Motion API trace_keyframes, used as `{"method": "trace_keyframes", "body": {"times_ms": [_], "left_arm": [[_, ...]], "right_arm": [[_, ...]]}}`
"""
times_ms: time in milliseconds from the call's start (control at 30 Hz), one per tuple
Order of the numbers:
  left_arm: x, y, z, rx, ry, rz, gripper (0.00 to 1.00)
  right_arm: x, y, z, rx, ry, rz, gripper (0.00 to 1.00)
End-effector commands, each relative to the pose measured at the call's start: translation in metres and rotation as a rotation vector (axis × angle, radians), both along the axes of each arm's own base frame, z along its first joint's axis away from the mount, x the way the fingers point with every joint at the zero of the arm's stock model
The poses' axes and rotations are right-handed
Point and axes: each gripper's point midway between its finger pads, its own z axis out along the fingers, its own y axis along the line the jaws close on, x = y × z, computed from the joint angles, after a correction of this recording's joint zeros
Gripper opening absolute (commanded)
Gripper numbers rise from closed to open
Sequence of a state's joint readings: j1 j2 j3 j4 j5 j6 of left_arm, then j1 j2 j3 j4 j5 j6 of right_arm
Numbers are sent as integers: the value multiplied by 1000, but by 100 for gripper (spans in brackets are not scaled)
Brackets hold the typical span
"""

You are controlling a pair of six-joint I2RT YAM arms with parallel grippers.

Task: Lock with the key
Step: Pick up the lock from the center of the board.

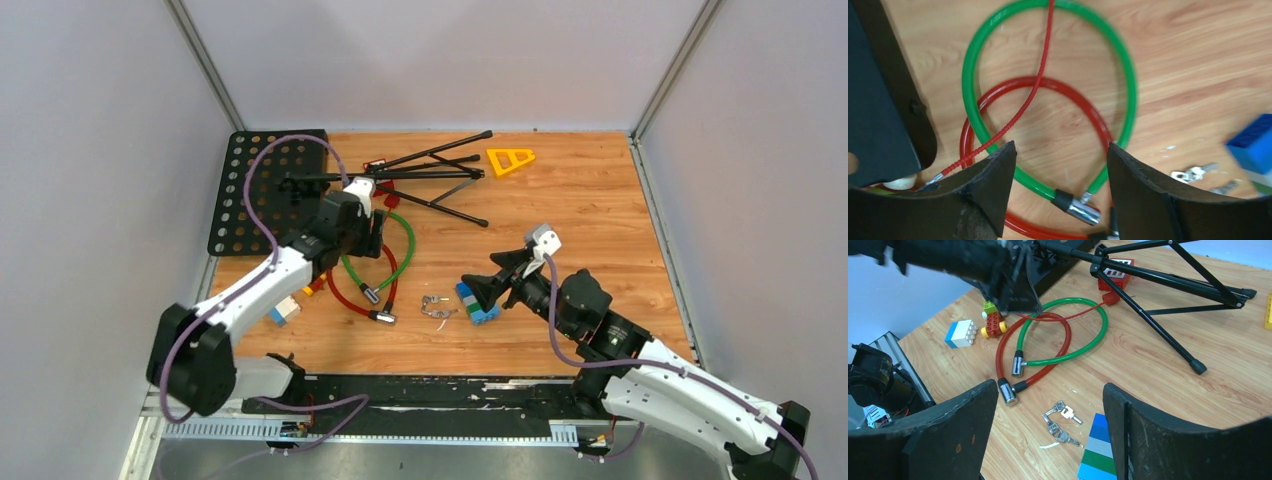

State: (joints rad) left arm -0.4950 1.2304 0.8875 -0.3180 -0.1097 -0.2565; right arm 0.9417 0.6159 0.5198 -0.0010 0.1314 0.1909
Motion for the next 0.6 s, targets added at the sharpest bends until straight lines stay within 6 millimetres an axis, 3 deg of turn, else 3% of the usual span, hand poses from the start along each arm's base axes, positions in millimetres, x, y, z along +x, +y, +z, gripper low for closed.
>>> {"method": "trace_keyframes", "body": {"times_ms": [0, 167, 567], "left_arm": [[26, -6, -26, 3, -21, -9, 75], [53, -5, -48, 84, -12, 26, 82], [94, 2, -82, 188, 21, 49, 78]], "right_arm": [[1, -10, -1, 11, 21, -43, 77], [-2, -15, -1, 4, 20, -48, 77], [-5, -25, -2, 7, 13, -67, 77]]}}
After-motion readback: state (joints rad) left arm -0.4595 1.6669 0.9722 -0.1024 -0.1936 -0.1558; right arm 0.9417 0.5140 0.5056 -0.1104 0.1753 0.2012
